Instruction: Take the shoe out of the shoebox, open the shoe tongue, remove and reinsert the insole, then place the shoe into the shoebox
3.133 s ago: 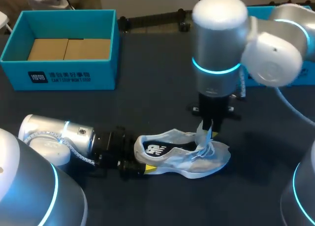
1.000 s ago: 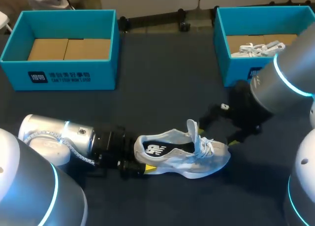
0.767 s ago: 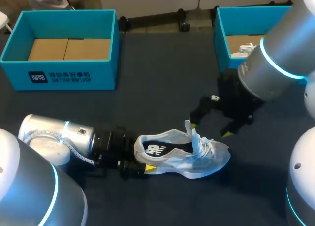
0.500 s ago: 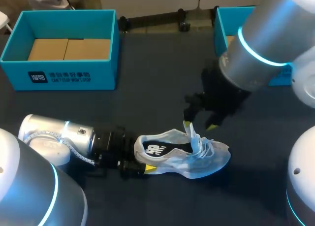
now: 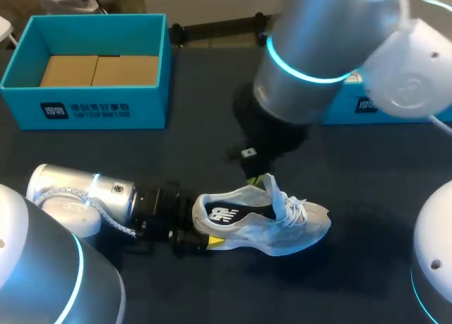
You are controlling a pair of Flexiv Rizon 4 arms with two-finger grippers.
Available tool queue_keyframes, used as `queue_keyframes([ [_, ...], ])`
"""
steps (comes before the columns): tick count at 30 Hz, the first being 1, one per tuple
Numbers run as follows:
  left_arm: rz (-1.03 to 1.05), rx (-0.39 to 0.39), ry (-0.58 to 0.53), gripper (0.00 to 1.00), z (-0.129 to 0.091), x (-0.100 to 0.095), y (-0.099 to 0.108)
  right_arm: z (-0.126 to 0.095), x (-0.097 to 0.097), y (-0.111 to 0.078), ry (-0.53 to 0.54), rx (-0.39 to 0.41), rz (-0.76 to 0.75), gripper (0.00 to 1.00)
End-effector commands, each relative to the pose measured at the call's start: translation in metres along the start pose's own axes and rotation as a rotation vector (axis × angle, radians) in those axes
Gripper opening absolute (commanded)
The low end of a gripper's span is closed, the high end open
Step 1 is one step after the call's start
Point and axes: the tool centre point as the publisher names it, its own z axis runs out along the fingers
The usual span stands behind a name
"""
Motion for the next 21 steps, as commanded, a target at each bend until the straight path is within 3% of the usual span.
queue_keyframes([
  [1,0.0,0.0,0.0,0.0,-0.001,0.001,0.004,0.012,0.017,0.001,-0.089,-0.083,-0.38,0.0],
  [10,0.0,0.0,0.0,0.0,-0.001,0.001,0.004,0.012,0.017,0.001,-0.089,-0.083,-0.38,0.0],
  [15,0.0,0.0,0.0,0.0,-0.001,0.001,0.004,0.034,0.031,0.027,-0.084,0.009,-0.621,0.0],
  [21,0.0,0.0,0.0,0.0,-0.001,0.001,0.004,0.052,0.032,0.033,-0.119,0.055,-0.74,0.0],
])
